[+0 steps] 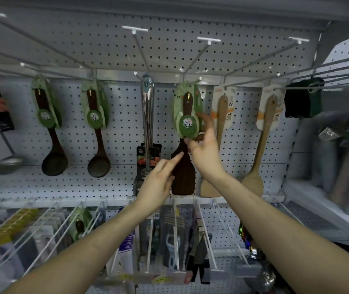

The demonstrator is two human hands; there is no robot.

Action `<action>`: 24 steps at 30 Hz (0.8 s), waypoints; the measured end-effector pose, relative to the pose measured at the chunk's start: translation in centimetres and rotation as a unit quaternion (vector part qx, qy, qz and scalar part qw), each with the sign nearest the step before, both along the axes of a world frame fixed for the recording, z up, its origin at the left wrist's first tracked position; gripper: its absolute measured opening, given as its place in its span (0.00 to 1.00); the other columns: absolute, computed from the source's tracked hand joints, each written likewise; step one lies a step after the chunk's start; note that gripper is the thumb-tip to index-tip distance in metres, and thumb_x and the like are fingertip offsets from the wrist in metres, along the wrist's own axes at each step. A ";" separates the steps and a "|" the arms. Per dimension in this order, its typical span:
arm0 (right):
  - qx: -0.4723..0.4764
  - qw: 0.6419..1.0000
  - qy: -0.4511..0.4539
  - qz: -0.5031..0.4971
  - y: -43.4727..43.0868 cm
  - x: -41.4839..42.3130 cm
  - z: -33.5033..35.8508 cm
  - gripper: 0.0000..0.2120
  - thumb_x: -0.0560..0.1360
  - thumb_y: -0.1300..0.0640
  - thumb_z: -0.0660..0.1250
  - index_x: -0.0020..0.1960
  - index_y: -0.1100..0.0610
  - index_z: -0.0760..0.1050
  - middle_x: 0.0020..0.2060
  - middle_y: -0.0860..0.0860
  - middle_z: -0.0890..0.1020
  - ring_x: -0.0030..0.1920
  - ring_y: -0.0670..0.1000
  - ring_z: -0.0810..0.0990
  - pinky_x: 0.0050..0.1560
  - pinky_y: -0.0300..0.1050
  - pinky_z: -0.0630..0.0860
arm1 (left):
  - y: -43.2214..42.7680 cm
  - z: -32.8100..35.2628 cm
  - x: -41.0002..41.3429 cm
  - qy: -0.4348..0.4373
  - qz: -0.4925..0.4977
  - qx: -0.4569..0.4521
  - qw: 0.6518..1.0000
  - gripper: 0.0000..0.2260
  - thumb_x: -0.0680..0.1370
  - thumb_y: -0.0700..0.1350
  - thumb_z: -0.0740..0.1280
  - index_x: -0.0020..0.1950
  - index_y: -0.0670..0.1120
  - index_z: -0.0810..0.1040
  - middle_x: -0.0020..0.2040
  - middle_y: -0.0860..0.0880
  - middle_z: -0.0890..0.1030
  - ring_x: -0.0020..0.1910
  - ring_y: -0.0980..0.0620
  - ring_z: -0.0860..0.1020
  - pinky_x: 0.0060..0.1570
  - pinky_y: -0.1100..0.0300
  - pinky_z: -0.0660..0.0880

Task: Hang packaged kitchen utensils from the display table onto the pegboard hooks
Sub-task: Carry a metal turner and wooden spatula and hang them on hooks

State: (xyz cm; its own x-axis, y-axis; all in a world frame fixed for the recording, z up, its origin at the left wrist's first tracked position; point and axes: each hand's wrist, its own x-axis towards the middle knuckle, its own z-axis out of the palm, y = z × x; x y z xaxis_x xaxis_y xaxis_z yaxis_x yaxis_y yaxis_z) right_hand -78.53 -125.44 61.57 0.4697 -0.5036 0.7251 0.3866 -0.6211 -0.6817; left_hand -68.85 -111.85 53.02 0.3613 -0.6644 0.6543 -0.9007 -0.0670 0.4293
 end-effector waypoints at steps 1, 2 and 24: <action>-0.008 1.000 -0.005 -0.010 -0.3 0.5 0.0 0.33 0.78 0.72 0.68 0.78 0.53 0.65 0.66 0.35 0.76 0.66 0.38 0.77 0.68 0.37 0.76 | -0.4 0.1 0.4 -0.005 0.004 0.005 1.000 0.36 0.83 0.32 0.64 0.86 0.57 0.59 0.57 0.52 0.71 0.52 0.52 0.75 0.55 0.52 0.78; -0.015 1.000 -0.008 -0.020 -0.6 1.0 0.1 0.33 0.78 0.73 0.68 0.78 0.54 0.65 0.67 0.41 0.76 0.67 0.40 0.77 0.68 0.38 0.76 | -0.7 0.1 0.7 -0.008 0.008 0.008 1.000 0.36 0.83 0.31 0.63 0.87 0.57 0.59 0.59 0.50 0.72 0.53 0.50 0.76 0.55 0.50 0.78; -0.051 0.992 0.078 -0.090 -0.8 -1.1 -3.1 0.32 0.82 0.60 0.71 0.79 0.42 0.62 0.66 0.50 0.69 0.52 0.36 0.76 0.55 0.44 0.78 | 1.4 1.0 -1.9 -0.042 0.119 0.053 0.991 0.26 0.84 0.35 0.62 0.83 0.48 0.68 0.70 0.46 0.75 0.60 0.39 0.81 0.55 0.41 0.79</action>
